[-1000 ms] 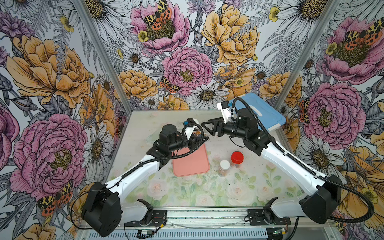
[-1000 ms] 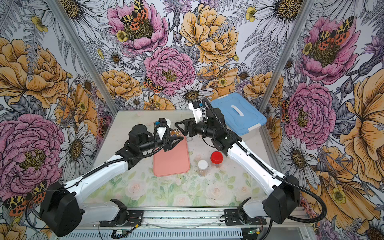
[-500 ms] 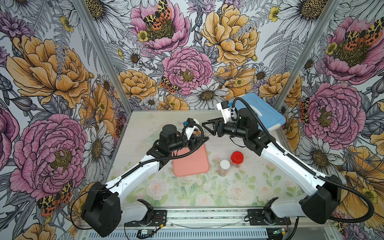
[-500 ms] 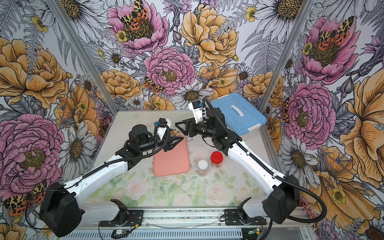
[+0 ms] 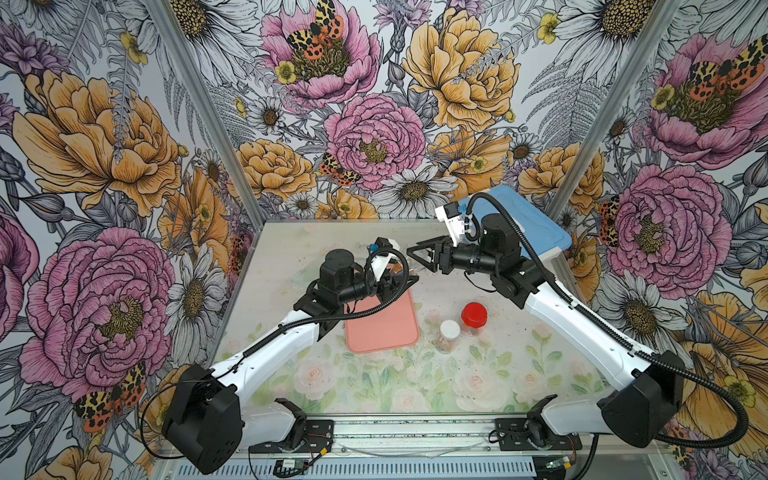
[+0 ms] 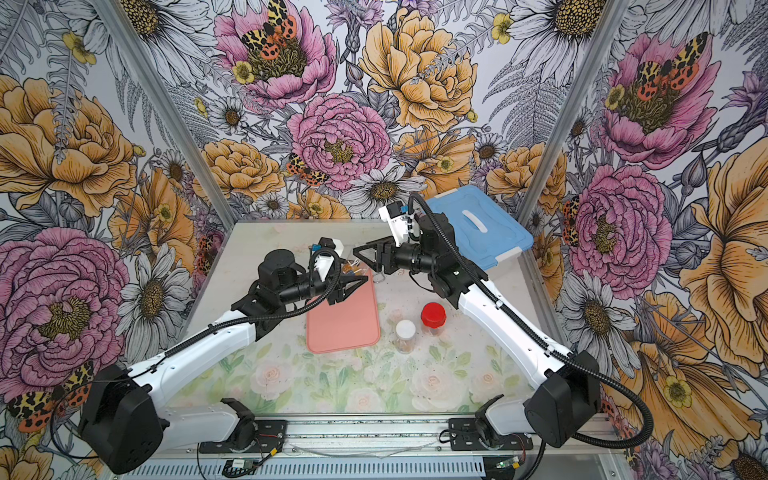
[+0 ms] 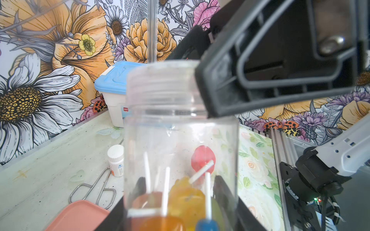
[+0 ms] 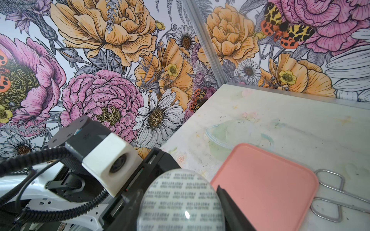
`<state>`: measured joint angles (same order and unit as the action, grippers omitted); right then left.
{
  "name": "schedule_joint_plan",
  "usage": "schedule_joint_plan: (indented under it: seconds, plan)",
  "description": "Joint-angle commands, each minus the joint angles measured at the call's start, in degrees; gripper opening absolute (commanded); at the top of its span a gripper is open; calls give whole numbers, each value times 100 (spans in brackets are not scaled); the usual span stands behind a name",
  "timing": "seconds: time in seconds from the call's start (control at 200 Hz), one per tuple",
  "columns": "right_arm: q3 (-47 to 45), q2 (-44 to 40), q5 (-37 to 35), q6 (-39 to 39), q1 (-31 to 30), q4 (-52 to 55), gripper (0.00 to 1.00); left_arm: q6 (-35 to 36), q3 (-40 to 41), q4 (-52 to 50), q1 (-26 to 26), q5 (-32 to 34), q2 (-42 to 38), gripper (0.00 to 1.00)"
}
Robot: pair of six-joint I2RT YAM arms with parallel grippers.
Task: Pour the candies out of the jar
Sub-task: Unscrew the lid from the jar.
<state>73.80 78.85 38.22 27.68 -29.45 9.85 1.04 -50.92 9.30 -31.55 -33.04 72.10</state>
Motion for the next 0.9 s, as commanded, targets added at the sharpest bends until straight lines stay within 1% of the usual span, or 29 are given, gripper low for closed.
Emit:
schedule_joint_plan:
  seconds: [0.0, 0.115, 0.31, 0.495, 0.615, 0.765, 0.896]
  plan:
    - [344, 32, 677, -181, 70, 99, 50, 83, 3, 159, 34, -250, -1, 0]
    - [483, 80, 713, -501, 132, 436, 50, 148, -61, -1, 44, -282, 6, 0]
    - [679, 122, 443, -1080, 177, 1140, 49, 462, -239, -622, 28, -182, 103, 0]
    - [740, 152, 86, -1391, 177, 1512, 46, 503, -287, -709, -11, -110, 241, 0]
    - [706, 146, -327, -1345, 111, 1532, 46, 469, -298, -666, -64, 38, 278, 0]
    - [756, 183, -1572, -1152, -276, 1511, 45, 192, -202, -232, -175, 401, 318, 0]
    - [761, 147, -2201, -1395, -555, 1511, 45, 138, -199, -112, -219, 553, 390, 0]
